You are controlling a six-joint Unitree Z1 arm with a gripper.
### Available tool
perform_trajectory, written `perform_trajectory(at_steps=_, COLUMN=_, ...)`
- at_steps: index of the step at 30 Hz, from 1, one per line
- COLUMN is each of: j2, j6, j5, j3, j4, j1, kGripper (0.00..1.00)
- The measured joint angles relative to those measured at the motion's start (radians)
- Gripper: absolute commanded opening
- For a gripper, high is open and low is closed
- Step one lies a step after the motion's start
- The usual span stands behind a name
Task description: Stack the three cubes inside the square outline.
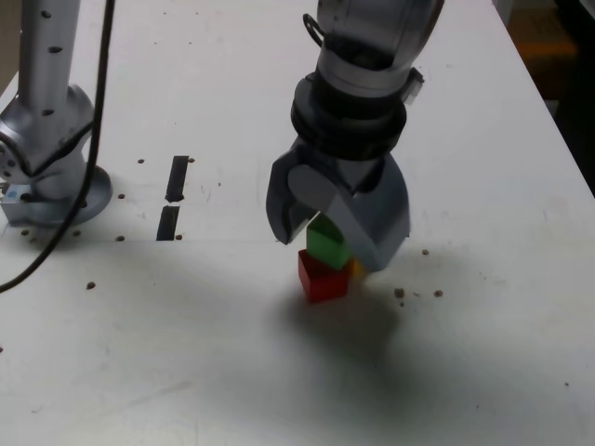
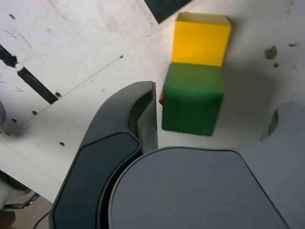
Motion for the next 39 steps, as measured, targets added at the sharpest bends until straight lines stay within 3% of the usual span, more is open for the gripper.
perform_trajectory(at_steps=5, j2=0.0, j6=-0.001, j5=0.015, j3=0.01, j4=-0.016, j1=0.006, kGripper=0.69)
perform_trajectory(at_steps=7, j2=0.002, j6=-0.004, j5=0.018, j3=0.021, j4=-0.039, j1=0.012, kGripper=0.53)
perform_trajectory(at_steps=10, j2=0.008, j6=-0.01, j5=0.015, j3=0.024, j4=-0.051, j1=0.015, kGripper=0.41)
perform_trajectory(at_steps=16, j2=0.016, j6=-0.014, j5=-0.001, j3=0.024, j4=-0.053, j1=0.027, kGripper=0.3)
perform_trajectory(at_steps=28, j2=0.004, j6=-0.038, j5=0.025, j3=-0.002, j4=-0.01, j1=0.031, kGripper=0.26)
perform_trajectory(at_steps=36, j2=-0.152, j6=-0.087, j5=0.085, j3=-0.019, j4=0.14, j1=0.031, kGripper=0.26)
perform_trajectory(at_steps=39, j2=-0.21, j6=-0.103, j5=0.111, j3=0.024, j4=0.154, j1=0.039, kGripper=0.27)
